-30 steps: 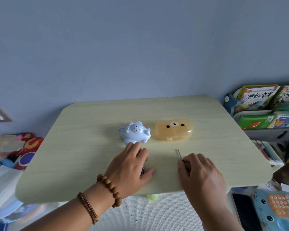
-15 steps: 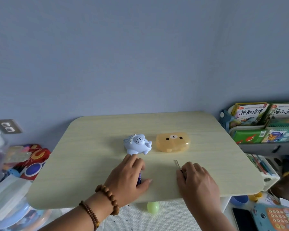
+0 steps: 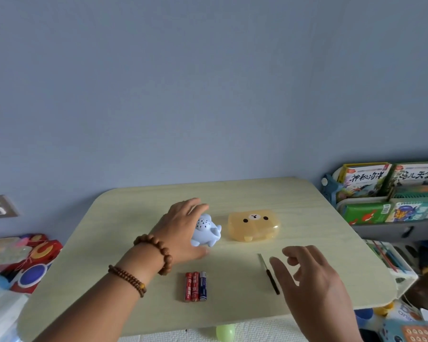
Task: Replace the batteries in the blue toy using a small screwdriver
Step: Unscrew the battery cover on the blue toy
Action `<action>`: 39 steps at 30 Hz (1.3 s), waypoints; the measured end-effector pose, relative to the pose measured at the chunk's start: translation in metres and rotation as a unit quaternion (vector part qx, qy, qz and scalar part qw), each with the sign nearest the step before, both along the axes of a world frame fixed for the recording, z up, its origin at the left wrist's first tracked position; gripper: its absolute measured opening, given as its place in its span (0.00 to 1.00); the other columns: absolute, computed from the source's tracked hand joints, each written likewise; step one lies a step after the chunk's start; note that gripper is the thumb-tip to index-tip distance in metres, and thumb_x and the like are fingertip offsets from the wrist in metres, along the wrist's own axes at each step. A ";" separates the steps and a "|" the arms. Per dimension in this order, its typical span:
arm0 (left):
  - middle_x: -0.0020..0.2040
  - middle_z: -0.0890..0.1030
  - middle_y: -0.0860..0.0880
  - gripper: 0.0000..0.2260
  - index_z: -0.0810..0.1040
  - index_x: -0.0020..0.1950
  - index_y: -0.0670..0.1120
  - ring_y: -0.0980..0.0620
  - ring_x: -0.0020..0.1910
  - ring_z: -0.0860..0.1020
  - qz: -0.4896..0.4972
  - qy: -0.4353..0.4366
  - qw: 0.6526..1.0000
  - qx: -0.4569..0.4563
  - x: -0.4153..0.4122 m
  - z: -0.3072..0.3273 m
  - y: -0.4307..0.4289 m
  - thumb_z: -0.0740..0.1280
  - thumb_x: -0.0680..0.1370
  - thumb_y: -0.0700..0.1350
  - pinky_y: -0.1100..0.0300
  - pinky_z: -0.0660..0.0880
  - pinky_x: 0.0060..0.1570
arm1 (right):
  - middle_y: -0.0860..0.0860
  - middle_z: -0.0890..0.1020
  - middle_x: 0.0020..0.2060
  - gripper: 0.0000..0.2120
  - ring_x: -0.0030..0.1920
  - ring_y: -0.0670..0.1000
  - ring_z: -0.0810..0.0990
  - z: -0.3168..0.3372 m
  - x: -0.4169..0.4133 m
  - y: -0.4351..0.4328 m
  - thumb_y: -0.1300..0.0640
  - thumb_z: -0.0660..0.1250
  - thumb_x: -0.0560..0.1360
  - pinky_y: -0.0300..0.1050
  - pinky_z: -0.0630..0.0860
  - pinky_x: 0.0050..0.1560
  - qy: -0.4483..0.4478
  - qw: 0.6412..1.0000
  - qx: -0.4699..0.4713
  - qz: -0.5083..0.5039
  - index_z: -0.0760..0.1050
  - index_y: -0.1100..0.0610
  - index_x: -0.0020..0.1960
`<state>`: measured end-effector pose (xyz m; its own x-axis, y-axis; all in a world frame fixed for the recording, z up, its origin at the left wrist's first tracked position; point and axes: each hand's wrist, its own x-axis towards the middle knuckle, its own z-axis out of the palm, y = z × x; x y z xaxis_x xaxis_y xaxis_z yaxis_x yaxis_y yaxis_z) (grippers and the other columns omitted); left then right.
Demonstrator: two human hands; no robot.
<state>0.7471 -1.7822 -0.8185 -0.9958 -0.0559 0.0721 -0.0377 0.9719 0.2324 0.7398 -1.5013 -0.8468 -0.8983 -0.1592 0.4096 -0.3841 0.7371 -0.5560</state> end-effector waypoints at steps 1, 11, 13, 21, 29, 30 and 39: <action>0.75 0.60 0.57 0.36 0.62 0.74 0.57 0.51 0.74 0.60 0.005 -0.022 1.000 0.019 -0.004 -0.006 -0.002 0.72 0.68 0.56 0.52 0.70 0.68 | 0.43 0.78 0.40 0.12 0.36 0.47 0.78 -0.002 0.000 0.002 0.45 0.73 0.71 0.45 0.78 0.32 0.008 1.000 -0.002 0.000 0.81 0.50 0.50; 0.61 0.73 0.60 0.29 0.70 0.66 0.61 0.53 0.57 0.74 0.055 0.061 0.990 0.118 -0.001 -0.003 0.002 0.70 0.65 0.53 0.53 0.78 0.54 | 0.45 0.82 0.46 0.18 0.40 0.49 0.82 -0.014 0.003 0.010 0.55 0.81 0.66 0.48 0.81 0.31 0.035 0.998 0.023 0.037 0.80 0.51 0.53; 0.62 0.74 0.59 0.31 0.69 0.68 0.60 0.53 0.57 0.75 0.037 0.070 0.988 0.133 0.005 0.009 0.015 0.71 0.65 0.55 0.53 0.78 0.54 | 0.43 0.81 0.54 0.22 0.48 0.49 0.83 -0.006 0.000 0.006 0.53 0.80 0.67 0.50 0.84 0.41 0.041 0.997 0.003 0.069 0.78 0.49 0.59; 0.63 0.76 0.60 0.31 0.65 0.73 0.59 0.66 0.53 0.77 -0.090 0.028 0.976 0.194 0.035 0.031 0.056 0.73 0.73 0.58 0.72 0.74 0.49 | 0.45 0.88 0.52 0.16 0.53 0.44 0.86 0.034 -0.007 -0.028 0.51 0.76 0.74 0.46 0.83 0.54 -0.185 0.919 -0.219 0.270 0.81 0.47 0.60; 0.74 0.58 0.67 0.48 0.55 0.77 0.62 0.69 0.67 0.66 -0.146 0.117 0.966 0.177 0.051 0.025 0.057 0.80 0.64 0.59 0.73 0.72 0.57 | 0.64 0.86 0.34 0.28 0.35 0.60 0.84 0.046 -0.005 -0.028 0.39 0.69 0.74 0.56 0.78 0.42 -0.385 0.843 -0.351 0.133 0.83 0.66 0.40; 0.74 0.60 0.65 0.46 0.59 0.77 0.60 0.67 0.71 0.65 -0.152 0.125 0.966 0.170 0.050 0.022 0.058 0.80 0.65 0.58 0.74 0.68 0.62 | 0.63 0.85 0.33 0.27 0.33 0.59 0.83 0.048 -0.004 -0.030 0.39 0.69 0.75 0.53 0.76 0.39 -0.397 0.841 -0.342 0.134 0.83 0.66 0.40; 0.67 0.72 0.65 0.35 0.73 0.70 0.59 0.68 0.67 0.70 -0.106 0.121 0.952 0.258 0.044 0.004 0.050 0.78 0.65 0.63 0.70 0.68 0.65 | 0.52 0.84 0.32 0.20 0.32 0.49 0.81 0.035 -0.007 -0.019 0.39 0.57 0.80 0.42 0.75 0.33 -0.166 0.964 -0.170 0.120 0.80 0.50 0.42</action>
